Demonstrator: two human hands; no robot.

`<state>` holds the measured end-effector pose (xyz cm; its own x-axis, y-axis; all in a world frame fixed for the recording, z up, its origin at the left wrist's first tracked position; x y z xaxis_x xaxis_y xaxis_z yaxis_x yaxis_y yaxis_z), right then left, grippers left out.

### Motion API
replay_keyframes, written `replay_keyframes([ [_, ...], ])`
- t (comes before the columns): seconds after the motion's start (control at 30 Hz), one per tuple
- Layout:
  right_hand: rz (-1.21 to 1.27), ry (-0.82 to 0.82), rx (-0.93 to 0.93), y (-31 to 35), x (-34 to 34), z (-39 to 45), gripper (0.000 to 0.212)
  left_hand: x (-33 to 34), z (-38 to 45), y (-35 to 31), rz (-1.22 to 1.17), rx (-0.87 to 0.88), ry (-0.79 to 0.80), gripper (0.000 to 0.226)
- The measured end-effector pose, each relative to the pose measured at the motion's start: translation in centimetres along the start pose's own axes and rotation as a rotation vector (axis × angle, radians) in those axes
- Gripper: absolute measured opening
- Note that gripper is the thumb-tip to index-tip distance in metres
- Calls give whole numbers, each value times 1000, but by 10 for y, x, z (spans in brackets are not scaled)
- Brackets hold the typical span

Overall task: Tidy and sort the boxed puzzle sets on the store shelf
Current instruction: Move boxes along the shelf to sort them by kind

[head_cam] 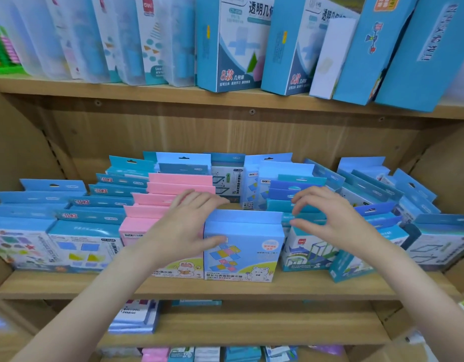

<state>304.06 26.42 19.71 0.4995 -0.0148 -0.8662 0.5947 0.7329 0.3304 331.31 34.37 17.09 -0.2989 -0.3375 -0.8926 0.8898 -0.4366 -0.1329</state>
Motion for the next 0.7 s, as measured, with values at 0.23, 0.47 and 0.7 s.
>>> replay_keyframes([
  [0.23,63,-31,85,4,-11,41,12,-23,23,21,-128,-45,-31,60],
  [0.47,-109,456,94,-34,4,73,36,-7,76,38,-82,-30,119,42],
  [0.7,-170,447,69,-55,13,63,34,24,138,42,62,66,265,47],
])
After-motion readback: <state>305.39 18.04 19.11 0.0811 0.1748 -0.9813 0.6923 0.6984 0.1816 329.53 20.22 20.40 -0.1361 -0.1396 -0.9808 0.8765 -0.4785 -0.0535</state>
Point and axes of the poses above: each hand's wrist, its own z-axis towards the middle knuckle, its own x-axis out of the palm, y = z × x, the point moved 1 cm from there along z, towards the middle knuckle, and after that the axes turned 1 degree about x, right-handed, at the moved point
